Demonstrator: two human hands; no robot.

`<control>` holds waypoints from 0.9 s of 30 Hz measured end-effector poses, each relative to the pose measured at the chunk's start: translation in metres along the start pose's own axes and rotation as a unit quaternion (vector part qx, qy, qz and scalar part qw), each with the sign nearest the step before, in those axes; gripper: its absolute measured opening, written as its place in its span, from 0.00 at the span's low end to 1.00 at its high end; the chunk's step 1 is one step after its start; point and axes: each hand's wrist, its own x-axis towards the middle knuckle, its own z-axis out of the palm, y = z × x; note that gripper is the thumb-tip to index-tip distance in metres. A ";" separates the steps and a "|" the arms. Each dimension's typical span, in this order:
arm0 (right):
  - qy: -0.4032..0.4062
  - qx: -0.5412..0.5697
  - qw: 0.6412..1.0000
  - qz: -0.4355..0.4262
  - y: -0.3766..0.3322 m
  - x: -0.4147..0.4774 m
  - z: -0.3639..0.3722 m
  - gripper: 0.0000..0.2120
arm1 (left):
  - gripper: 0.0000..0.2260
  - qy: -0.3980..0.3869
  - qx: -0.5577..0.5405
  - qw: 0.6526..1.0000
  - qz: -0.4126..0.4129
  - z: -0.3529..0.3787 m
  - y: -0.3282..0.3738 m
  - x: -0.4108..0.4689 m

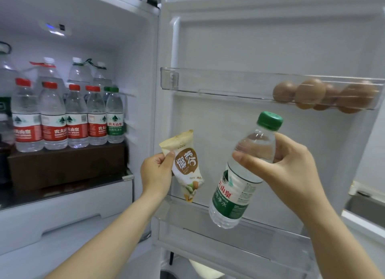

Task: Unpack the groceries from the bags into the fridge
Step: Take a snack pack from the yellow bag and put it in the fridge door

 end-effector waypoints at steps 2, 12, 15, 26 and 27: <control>-0.003 0.000 1.000 0.001 0.000 0.002 0.004 0.14 | 0.17 -0.006 0.017 1.000 -0.005 -0.001 -0.003 0.002; -0.005 0.007 1.000 0.012 -0.002 0.004 0.014 0.14 | 0.21 -0.020 0.076 0.997 -0.028 0.003 -0.019 0.006; -0.006 0.003 1.000 0.010 -0.003 0.005 0.014 0.13 | 0.20 -0.072 0.138 0.987 -0.037 -0.002 -0.025 0.002; -0.032 -0.002 0.999 0.026 -0.008 0.012 0.024 0.14 | 0.20 -0.068 0.161 0.984 0.027 -0.030 0.001 -0.022; -0.037 0.000 0.999 0.027 -0.008 0.013 0.026 0.14 | 0.19 -0.067 0.159 0.984 0.043 -0.035 0.005 -0.027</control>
